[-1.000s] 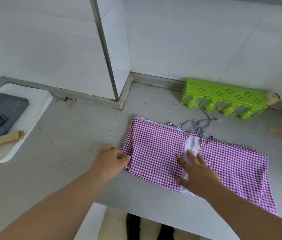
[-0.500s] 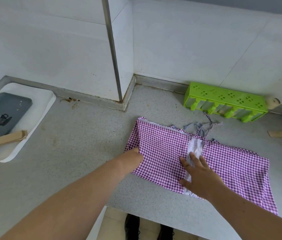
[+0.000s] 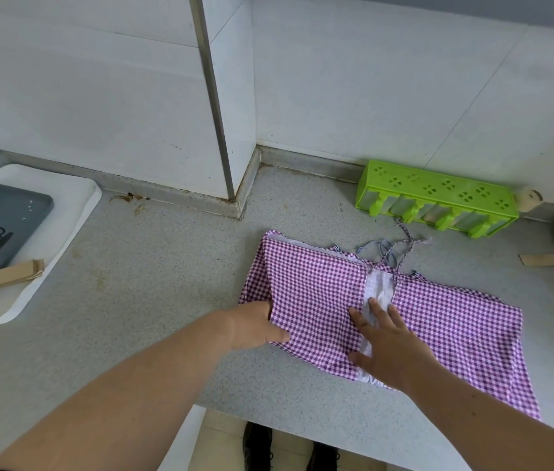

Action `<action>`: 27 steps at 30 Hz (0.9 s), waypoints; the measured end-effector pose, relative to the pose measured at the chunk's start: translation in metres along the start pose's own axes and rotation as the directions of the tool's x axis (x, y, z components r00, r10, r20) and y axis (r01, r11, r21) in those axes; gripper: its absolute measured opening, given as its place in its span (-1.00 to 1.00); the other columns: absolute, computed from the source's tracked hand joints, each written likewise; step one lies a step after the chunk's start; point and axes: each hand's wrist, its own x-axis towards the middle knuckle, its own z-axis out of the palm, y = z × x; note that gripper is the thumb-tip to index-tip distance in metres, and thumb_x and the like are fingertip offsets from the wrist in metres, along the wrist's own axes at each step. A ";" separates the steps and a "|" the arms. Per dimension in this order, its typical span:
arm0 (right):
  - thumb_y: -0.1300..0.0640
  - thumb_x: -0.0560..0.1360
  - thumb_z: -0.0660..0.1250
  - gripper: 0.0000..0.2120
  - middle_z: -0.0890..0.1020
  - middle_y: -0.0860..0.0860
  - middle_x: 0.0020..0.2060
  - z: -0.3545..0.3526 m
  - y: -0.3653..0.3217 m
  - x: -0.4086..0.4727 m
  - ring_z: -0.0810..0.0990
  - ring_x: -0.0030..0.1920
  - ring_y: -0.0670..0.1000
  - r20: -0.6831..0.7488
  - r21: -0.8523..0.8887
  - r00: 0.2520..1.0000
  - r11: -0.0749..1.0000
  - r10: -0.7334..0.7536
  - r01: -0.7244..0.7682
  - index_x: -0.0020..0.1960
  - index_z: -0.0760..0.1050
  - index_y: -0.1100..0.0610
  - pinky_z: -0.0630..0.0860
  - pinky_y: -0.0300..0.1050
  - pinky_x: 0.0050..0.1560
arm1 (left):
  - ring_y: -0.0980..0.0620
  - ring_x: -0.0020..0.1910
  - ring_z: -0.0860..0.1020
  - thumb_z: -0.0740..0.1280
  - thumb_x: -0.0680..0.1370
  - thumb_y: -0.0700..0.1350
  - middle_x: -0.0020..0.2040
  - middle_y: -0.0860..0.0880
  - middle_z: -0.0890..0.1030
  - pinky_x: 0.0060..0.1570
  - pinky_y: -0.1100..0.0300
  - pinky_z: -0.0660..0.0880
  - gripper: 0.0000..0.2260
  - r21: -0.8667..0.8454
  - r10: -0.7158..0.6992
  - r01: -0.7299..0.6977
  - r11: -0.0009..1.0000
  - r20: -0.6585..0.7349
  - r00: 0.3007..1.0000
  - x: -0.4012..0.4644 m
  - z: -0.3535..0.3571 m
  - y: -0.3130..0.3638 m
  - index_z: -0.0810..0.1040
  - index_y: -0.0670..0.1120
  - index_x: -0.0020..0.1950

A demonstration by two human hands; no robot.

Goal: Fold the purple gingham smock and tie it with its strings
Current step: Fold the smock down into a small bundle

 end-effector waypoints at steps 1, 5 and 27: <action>-0.47 0.54 0.12 -0.11 -0.34 -0.04 0.65 0.000 0.000 0.000 -0.30 0.64 0.21 0.001 0.002 1.000 1.000 0.001 -0.001 0.62 -0.36 -0.27 0.11 0.38 0.58 | 0.00 0.46 0.42 0.41 0.62 0.02 0.49 0.09 0.47 0.53 0.05 0.25 -0.45 -0.011 0.002 -0.002 1.000 -0.001 1.000 0.000 0.000 0.001 0.37 0.10 0.60; -0.47 0.54 0.12 -0.12 -0.36 -0.04 0.64 0.000 0.000 0.000 -0.32 0.64 0.21 0.007 0.003 1.000 1.000 0.001 -0.001 0.61 -0.37 -0.28 0.10 0.38 0.58 | -0.05 0.47 0.41 0.36 0.64 0.00 0.51 0.05 0.44 0.50 0.06 0.23 -0.50 -0.030 -0.037 0.037 0.999 0.012 0.999 -0.001 0.004 0.002 0.38 0.06 0.58; -0.47 0.53 0.14 -0.08 -0.36 -0.08 0.63 0.005 0.002 -0.004 -0.31 0.64 0.17 -0.078 0.056 0.997 0.998 -0.018 0.023 0.60 -0.41 -0.28 0.06 0.33 0.60 | -0.22 0.33 0.56 0.51 0.35 0.41 0.40 -0.16 0.50 0.30 -0.12 0.56 -0.06 -0.313 -0.428 0.301 0.901 -0.524 0.736 0.019 0.007 -0.027 0.28 -0.11 0.51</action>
